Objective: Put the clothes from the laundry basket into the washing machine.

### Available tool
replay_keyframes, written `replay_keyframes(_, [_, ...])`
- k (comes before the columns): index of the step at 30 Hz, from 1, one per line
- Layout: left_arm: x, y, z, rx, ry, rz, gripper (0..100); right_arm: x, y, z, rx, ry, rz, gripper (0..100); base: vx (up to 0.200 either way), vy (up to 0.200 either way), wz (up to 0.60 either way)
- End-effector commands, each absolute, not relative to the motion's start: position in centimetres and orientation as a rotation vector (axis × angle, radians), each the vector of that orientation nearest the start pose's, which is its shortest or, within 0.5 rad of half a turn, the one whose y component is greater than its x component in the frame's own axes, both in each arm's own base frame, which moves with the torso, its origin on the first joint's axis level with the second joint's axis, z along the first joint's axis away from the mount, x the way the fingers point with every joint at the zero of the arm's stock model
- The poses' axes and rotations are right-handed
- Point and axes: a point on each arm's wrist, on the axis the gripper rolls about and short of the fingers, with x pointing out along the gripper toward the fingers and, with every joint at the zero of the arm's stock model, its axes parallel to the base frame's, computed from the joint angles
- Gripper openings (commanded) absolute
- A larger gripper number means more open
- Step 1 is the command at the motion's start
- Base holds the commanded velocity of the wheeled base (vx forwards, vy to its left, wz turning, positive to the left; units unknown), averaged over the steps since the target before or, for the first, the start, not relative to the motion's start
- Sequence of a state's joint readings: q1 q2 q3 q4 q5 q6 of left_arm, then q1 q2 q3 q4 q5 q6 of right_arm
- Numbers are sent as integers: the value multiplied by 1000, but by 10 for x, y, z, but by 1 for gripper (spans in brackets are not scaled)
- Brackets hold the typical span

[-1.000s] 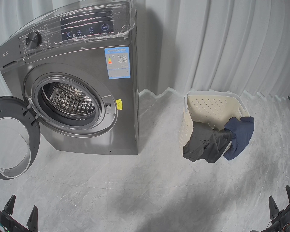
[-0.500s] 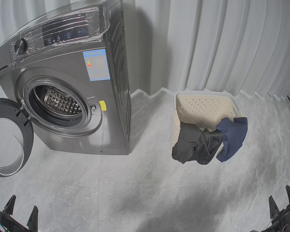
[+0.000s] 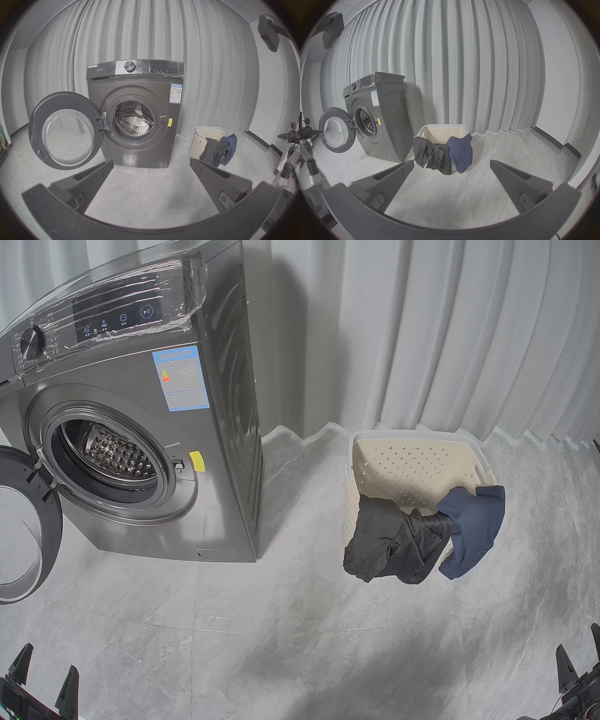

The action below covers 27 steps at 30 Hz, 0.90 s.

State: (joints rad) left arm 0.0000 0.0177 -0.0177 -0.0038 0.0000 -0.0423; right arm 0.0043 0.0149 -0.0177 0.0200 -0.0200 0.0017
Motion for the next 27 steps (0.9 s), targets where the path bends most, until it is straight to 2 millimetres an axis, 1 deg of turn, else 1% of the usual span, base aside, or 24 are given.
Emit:
replay_keyframes(1, [-23,0,76,-43,-2,0,100,-23,-1,76,1,12,-15,100,0,-200,0])
replay_keyframes(2, [-23,0,76,-43,-2,0,100,-23,-1,76,1,12,-15,100,0,-200,0])
replay_keyframes(14, [-23,0,76,-43,-2,0,100,-23,-1,76,1,12,-15,100,0,0,0])
replay_keyframes(26, [-23,0,76,-43,-2,0,100,-23,-1,76,1,12,-15,100,0,-200,0])
replay_keyframes(27, [-23,0,76,-43,0,-2,100,-23,-1,76,1,12,-15,100,0,0,0])
